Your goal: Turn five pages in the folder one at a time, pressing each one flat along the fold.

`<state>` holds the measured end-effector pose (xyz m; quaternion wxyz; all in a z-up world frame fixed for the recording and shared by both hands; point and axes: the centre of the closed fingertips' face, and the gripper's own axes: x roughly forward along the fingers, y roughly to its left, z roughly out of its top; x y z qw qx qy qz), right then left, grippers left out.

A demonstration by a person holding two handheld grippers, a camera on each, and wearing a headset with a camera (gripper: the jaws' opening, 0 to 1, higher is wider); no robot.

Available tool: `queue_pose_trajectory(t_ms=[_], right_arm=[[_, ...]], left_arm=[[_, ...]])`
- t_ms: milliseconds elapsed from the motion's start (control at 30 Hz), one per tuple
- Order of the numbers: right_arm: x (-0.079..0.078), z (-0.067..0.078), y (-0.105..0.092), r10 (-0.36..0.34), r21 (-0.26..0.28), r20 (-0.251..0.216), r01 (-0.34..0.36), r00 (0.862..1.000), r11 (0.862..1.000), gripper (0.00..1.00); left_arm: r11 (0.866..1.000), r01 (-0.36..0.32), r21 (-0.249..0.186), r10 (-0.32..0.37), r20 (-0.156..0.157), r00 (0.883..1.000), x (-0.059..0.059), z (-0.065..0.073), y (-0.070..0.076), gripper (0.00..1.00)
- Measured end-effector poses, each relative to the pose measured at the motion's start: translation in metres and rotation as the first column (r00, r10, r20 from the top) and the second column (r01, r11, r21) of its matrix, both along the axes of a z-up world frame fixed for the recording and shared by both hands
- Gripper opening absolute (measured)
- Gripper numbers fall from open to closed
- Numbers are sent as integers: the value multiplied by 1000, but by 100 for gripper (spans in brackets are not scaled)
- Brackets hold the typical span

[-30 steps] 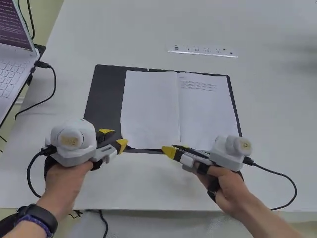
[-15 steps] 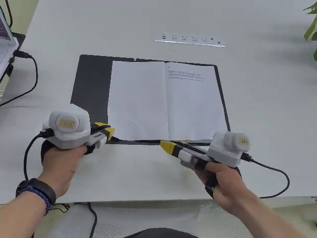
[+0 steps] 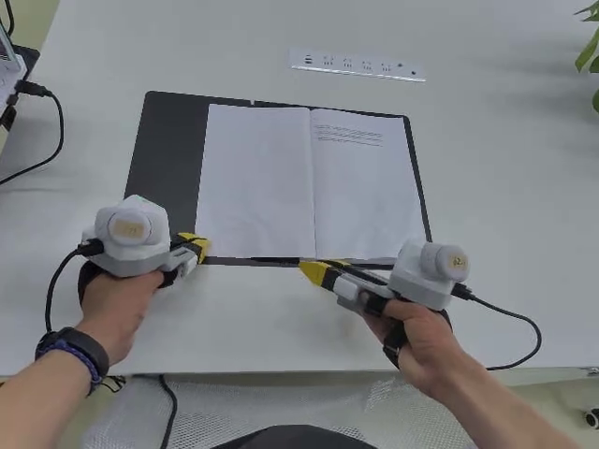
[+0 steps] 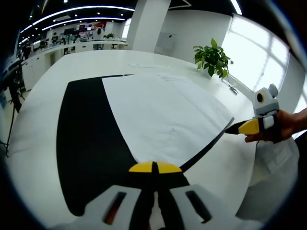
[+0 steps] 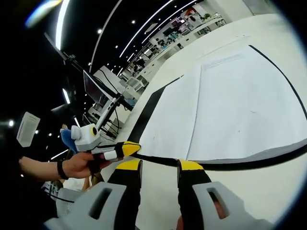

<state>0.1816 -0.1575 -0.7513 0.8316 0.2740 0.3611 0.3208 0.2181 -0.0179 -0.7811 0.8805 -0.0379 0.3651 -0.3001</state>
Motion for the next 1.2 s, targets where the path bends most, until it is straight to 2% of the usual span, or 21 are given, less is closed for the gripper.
queue_pose_trajectory(t_ms=[267,700,900,1200], right_arm=[[24,3,0,7,-9,20,-7,1000,1000,25],[81,6,-7,-16,-21,52,18,999,1000,21],[97,10,-3,-39,-16,54,40,998,999,20],[117,7,5,-30,-23,53,31,998,999,17]], left_arm=[[1000,7,-3,-7,-2,1000,0,0,0,0],[1000,-4,-16,4,-17,1000,1,1,1,0],[1000,-4,-18,4,-22,1000,2,1,1,0],[1000,-5,-12,5,-22,1000,4,1,1,0]])
